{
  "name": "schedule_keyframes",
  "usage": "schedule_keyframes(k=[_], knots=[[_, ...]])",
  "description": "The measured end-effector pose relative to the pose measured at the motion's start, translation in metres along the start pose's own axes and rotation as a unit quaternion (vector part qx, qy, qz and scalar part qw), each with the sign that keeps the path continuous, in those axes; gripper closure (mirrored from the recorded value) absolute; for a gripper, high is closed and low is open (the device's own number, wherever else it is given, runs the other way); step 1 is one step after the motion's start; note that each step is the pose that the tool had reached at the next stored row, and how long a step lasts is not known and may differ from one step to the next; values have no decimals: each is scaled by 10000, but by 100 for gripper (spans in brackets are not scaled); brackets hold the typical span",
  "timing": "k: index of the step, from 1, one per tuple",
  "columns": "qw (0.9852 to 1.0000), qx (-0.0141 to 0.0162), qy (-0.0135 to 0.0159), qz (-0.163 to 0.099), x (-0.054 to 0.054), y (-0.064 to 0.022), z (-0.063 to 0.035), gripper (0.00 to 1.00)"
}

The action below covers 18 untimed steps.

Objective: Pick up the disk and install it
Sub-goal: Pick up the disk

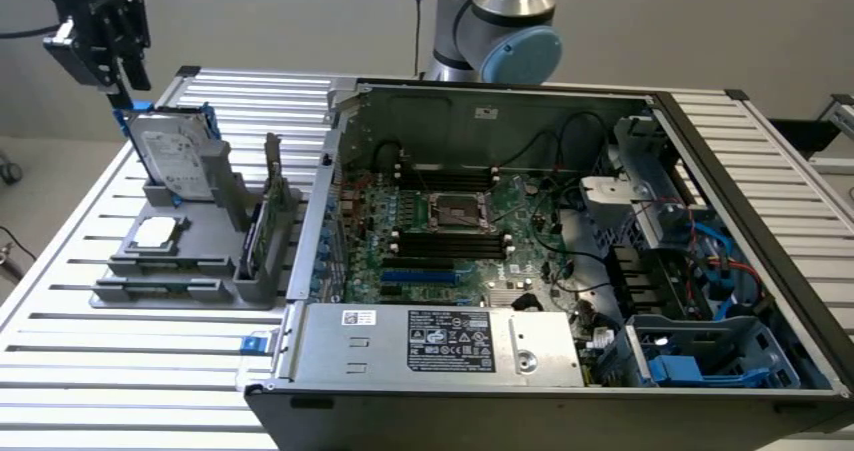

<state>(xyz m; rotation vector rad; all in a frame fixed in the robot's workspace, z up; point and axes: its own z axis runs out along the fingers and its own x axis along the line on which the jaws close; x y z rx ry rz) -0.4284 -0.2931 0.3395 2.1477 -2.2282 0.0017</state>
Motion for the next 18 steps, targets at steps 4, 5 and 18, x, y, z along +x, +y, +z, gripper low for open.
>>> schedule_keyframes(k=[4, 5, 18], knots=[[10000, 2, 0, -7, -8, 14, 74, 50], [10000, 3, 0, -9, -11, 15, 92, 50], [10000, 7, 1, -39, -54, 25, 327, 50]])
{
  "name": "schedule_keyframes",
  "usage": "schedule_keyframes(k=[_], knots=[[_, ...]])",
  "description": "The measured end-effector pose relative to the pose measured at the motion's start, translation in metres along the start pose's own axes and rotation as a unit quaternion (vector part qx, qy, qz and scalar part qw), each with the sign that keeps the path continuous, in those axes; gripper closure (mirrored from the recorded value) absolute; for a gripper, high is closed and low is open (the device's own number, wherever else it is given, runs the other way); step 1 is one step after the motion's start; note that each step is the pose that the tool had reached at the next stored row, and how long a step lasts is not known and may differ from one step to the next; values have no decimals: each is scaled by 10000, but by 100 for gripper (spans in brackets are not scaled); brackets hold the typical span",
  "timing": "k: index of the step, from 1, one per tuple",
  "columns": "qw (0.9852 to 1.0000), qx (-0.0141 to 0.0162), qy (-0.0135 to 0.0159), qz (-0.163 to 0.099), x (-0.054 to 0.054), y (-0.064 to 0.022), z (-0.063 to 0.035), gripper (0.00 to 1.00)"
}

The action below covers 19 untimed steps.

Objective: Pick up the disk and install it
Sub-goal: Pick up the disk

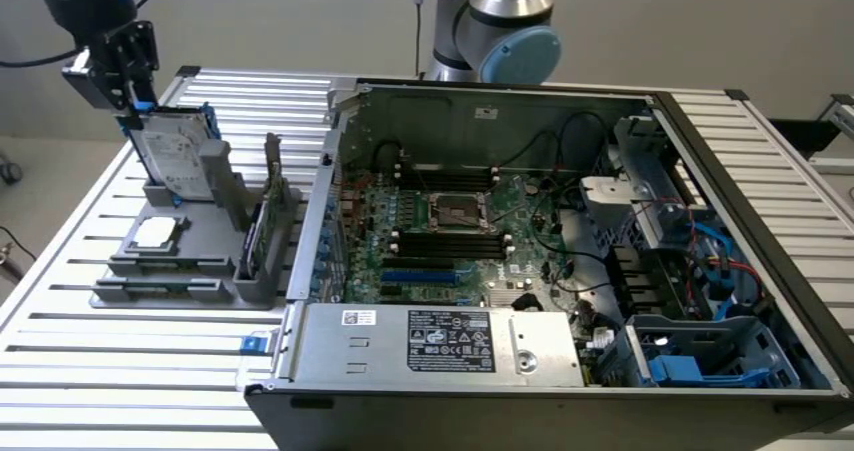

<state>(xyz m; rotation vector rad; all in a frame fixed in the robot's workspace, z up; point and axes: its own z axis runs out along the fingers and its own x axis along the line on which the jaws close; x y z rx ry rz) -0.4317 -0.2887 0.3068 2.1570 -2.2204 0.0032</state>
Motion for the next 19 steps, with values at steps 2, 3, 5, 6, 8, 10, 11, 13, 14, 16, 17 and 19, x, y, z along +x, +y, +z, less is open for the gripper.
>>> schedule_keyframes(k=[2, 3, 5, 6, 8, 10, 11, 13, 14, 16, 17, 19], knots=[[10000, 1, 0, -7, -7, 3, 37, 50], [10000, 1, 0, -11, -9, 4, 54, 50], [10000, 2, 0, -17, -14, 7, 91, 50], [10000, 3, 1, -19, -16, 9, 109, 50], [10000, 5, 0, -22, -18, 14, 146, 50], [10000, 16, 1, -24, -19, 20, 182, 50], [10000, 31, 0, -24, -20, 24, 198, 50], [10000, 87, -2, -23, -20, 35, 221, 50], [9999, 111, -2, -22, -20, 40, 225, 50], [9999, 127, -3, -23, -19, 45, 228, 50], [9999, 128, -3, -23, -19, 46, 228, 50], [9999, 128, -2, -22, -19, 48, 229, 50]])
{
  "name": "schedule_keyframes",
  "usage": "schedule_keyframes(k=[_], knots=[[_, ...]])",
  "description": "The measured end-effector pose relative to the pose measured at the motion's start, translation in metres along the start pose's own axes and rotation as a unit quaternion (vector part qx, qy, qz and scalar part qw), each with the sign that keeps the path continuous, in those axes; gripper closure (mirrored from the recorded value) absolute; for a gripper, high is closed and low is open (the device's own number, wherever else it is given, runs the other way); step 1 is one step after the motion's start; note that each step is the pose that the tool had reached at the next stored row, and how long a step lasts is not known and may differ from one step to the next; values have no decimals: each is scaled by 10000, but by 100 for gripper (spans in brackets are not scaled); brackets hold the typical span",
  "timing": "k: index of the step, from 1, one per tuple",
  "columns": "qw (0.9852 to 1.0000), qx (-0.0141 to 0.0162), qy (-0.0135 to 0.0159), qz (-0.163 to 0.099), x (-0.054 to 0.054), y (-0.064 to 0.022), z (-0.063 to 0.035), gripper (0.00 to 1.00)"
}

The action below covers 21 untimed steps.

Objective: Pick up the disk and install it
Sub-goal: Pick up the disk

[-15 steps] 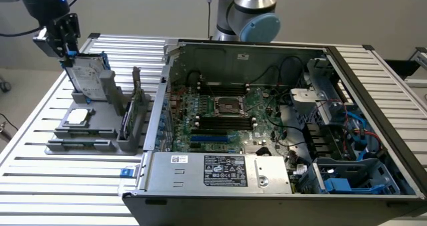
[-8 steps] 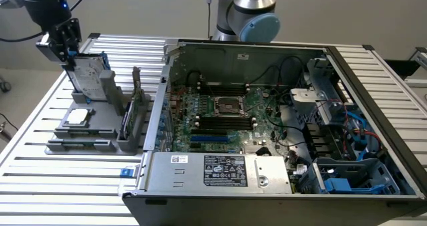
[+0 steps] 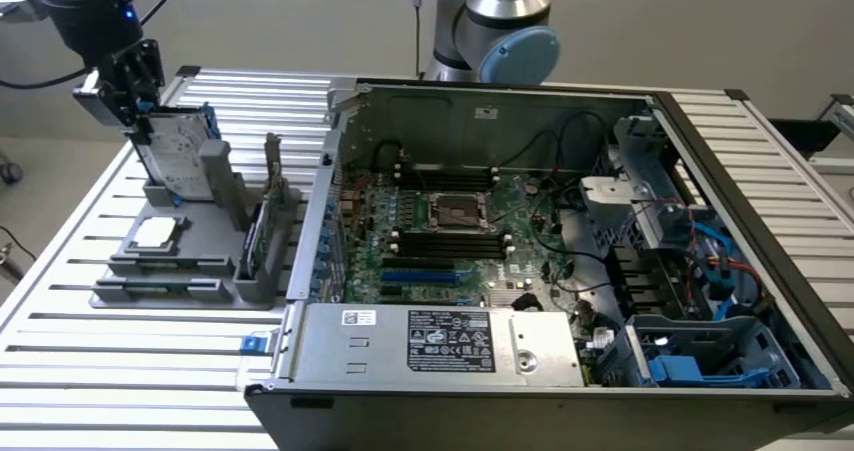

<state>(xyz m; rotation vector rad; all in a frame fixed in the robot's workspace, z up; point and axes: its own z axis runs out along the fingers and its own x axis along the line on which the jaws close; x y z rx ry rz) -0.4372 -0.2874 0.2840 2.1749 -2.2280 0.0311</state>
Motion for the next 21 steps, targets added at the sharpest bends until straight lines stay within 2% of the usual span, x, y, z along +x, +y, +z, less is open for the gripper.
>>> schedule_keyframes(k=[21], knots=[[10000, 1, 17, -4, -1, -9, 26, 50]])
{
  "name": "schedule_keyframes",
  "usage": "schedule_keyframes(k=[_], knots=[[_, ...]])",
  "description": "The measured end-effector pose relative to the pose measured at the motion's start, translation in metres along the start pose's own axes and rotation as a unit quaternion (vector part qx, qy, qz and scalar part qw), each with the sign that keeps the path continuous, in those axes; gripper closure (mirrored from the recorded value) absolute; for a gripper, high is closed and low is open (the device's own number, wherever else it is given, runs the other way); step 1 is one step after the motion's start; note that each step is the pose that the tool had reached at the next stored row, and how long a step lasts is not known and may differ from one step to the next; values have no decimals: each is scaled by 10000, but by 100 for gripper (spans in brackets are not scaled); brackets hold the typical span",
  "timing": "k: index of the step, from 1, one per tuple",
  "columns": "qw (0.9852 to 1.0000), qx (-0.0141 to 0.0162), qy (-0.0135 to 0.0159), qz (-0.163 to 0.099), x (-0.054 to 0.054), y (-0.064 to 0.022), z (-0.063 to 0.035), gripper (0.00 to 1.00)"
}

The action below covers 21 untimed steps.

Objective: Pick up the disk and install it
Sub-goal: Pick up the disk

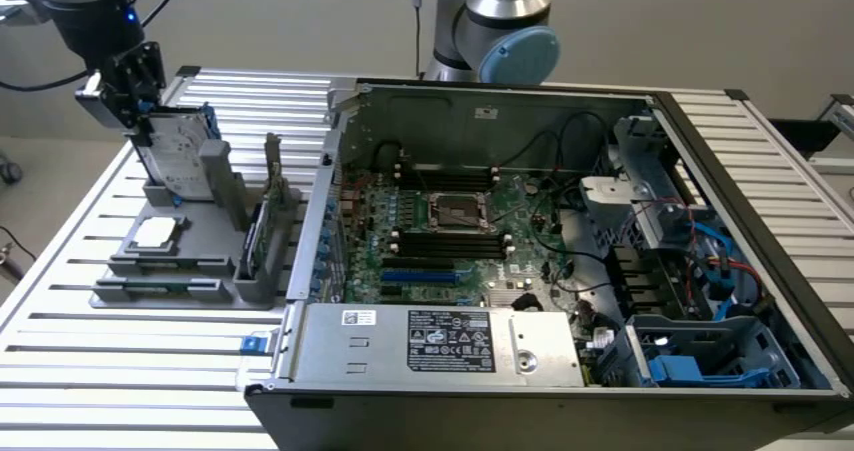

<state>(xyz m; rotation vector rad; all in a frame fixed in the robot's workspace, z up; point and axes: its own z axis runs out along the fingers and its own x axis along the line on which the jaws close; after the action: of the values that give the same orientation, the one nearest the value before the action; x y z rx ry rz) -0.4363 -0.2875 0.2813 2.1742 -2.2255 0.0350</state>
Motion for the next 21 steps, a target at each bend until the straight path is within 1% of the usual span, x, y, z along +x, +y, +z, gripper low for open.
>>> schedule_keyframes(k=[4, 5, 6, 7, 8, 13, 15, 21], knots=[[10000, 0, 1, 0, 0, 0, 1, 50], [10000, 0, 2, 0, 0, 0, 0, 52], [10000, 0, 3, 0, 0, 0, 0, 58], [10000, 0, 3, 0, 0, 0, 1, 58], [10000, 0, 3, 0, 0, 0, 1, 65], [10000, 1, 4, 0, 0, 0, 2, 65], [10000, 1, 3, 1, 1, 0, 2, 67], [10000, 0, 4, 1, 14, 0, 1, 67]])
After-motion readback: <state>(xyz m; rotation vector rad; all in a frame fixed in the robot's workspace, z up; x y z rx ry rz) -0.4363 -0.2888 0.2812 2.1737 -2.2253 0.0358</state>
